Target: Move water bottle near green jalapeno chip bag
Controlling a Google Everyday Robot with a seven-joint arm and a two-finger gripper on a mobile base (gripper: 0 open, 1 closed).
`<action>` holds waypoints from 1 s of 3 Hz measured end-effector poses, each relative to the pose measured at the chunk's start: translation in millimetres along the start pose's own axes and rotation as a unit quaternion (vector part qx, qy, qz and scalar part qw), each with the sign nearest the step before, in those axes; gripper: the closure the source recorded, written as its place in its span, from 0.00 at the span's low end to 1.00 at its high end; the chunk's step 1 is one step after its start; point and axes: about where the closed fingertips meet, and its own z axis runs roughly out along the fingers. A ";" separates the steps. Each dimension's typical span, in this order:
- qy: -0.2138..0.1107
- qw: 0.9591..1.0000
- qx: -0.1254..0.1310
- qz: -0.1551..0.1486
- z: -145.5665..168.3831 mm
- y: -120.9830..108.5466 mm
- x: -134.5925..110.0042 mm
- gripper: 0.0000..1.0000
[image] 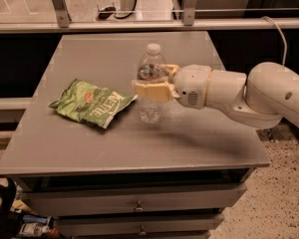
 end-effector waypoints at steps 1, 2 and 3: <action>0.000 1.000 0.000 0.000 0.1 0.1 -0.2 0.61; 0.000 1.000 0.000 0.000 0.1 0.1 -0.2 0.36; 0.000 1.000 -0.001 -0.001 1.1 1.0 -0.7 0.13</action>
Offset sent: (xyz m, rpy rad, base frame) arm 0.0000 0.0001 0.0001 0.0000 0.0000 0.0002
